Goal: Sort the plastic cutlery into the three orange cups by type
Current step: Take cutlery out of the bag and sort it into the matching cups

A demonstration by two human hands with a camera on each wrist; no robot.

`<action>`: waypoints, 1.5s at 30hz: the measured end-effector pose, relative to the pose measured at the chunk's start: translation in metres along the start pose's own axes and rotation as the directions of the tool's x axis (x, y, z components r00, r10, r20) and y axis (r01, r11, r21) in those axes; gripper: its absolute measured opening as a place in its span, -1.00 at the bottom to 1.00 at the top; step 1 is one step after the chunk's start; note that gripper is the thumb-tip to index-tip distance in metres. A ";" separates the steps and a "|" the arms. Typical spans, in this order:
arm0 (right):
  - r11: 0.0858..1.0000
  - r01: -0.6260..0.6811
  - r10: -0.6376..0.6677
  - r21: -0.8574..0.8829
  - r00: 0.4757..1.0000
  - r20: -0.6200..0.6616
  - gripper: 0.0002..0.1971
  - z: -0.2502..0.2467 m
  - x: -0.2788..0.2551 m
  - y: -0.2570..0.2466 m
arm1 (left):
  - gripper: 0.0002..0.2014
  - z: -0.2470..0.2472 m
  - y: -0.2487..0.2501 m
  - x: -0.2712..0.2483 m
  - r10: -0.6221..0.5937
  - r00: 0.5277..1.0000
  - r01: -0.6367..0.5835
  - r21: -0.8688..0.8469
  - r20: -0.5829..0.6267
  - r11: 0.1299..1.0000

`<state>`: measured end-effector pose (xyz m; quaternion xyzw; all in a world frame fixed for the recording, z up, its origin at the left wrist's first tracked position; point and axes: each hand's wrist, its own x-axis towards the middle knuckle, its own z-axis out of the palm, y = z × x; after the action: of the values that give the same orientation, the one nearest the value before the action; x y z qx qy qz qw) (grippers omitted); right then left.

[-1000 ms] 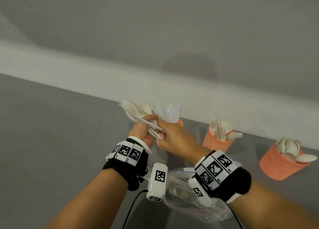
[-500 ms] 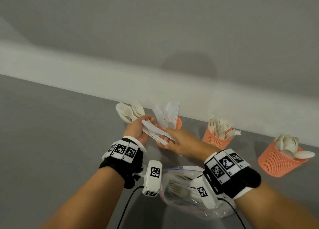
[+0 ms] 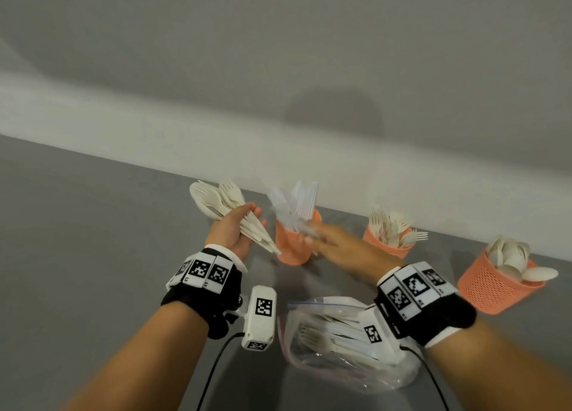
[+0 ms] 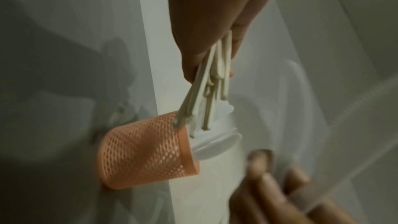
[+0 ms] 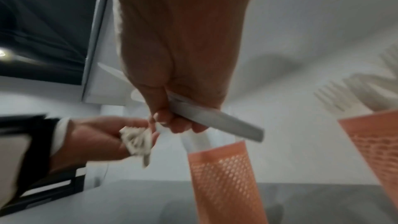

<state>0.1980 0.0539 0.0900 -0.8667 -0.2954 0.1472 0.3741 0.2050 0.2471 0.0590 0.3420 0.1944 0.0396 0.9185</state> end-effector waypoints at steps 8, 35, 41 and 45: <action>0.884 0.222 0.052 0.412 0.828 -0.559 -0.86 -0.034 0.054 0.009 | -0.94 0.005 -0.015 -0.016 -0.019 0.953 -0.055 0.230 0.304 0.972; 0.956 0.084 0.116 0.282 0.773 -0.623 -0.78 0.005 0.009 -0.026 | -0.56 0.021 -0.025 -0.036 -0.095 0.866 -0.045 0.264 0.491 0.963; 0.924 0.008 0.195 0.383 0.850 -0.489 -0.85 0.005 -0.002 -0.026 | -0.59 0.028 -0.026 -0.044 -0.061 0.896 -0.092 0.317 0.440 0.944; 0.848 -0.024 0.272 0.529 0.877 -0.396 -0.78 0.003 -0.008 -0.027 | -0.57 0.033 -0.028 -0.050 -0.055 0.897 -0.109 0.339 0.439 0.934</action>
<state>0.1800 0.0650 0.1079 -0.7673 -0.0799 0.0412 0.6350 0.1696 0.1954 0.0801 0.5050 -0.0200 -0.0616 0.8607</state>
